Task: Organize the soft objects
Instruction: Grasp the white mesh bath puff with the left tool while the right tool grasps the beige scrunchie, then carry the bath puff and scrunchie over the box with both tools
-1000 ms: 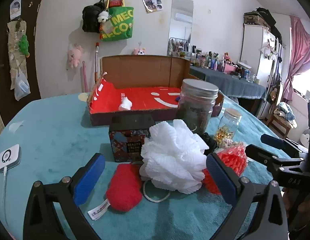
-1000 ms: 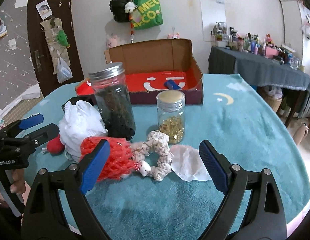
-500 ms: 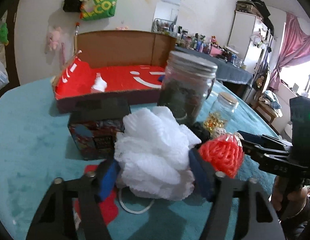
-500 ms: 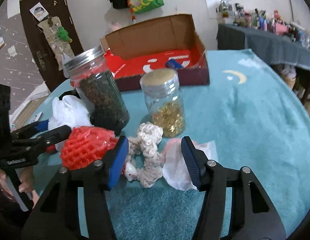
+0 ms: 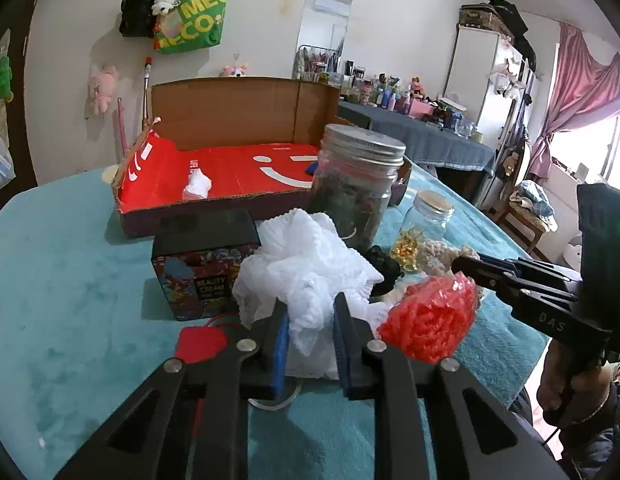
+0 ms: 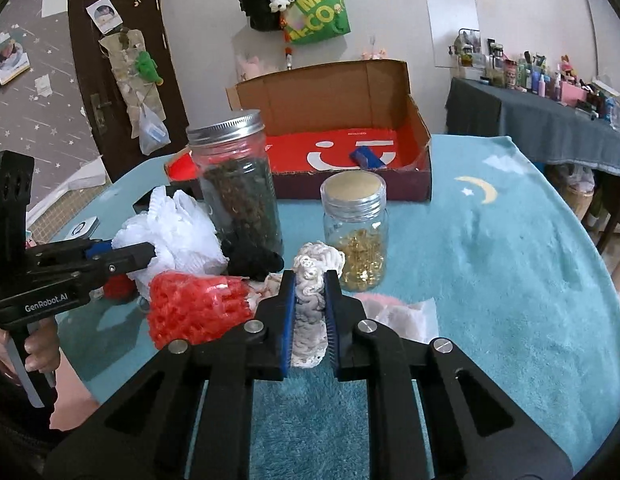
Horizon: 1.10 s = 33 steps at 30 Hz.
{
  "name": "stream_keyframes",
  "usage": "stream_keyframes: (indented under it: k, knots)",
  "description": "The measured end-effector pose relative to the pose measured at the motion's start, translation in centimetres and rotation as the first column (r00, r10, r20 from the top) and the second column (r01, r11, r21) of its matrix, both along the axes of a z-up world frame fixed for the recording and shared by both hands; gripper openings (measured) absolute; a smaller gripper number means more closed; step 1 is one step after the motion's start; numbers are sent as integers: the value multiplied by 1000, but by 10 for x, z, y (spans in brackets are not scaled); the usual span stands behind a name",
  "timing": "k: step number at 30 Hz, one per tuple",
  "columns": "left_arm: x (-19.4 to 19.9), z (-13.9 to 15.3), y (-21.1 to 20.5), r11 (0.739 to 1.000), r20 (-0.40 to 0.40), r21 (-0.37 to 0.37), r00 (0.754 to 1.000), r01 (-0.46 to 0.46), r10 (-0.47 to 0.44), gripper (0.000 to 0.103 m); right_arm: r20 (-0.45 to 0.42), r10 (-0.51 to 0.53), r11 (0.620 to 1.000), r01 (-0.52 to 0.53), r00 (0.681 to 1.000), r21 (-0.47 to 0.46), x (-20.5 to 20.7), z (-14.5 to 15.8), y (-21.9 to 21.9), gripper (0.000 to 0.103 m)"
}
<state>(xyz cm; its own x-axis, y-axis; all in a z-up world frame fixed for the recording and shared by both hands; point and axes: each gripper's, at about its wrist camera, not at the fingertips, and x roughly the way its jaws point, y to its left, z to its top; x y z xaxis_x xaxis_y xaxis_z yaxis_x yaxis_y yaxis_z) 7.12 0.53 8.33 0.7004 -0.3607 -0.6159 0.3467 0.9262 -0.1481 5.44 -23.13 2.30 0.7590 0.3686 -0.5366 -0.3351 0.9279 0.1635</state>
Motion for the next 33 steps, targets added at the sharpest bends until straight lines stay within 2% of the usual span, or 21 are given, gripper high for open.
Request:
stream_keyframes:
  k: [9, 19, 33]
  knots:
    - [-6, 9, 5, 1000, 7, -20, 1000, 12, -11, 16, 4, -5, 1000, 5, 1000, 8, -1, 5, -2, 13]
    - [-18, 32, 15, 999, 59, -37, 998, 4, -1, 16, 55, -21, 1000, 21, 998, 4, -9, 21, -9, 13]
    - [-12, 69, 45, 996, 134, -81, 990, -41, 52, 16, 149, -49, 999, 50, 988, -5, -9, 62, -19, 13]
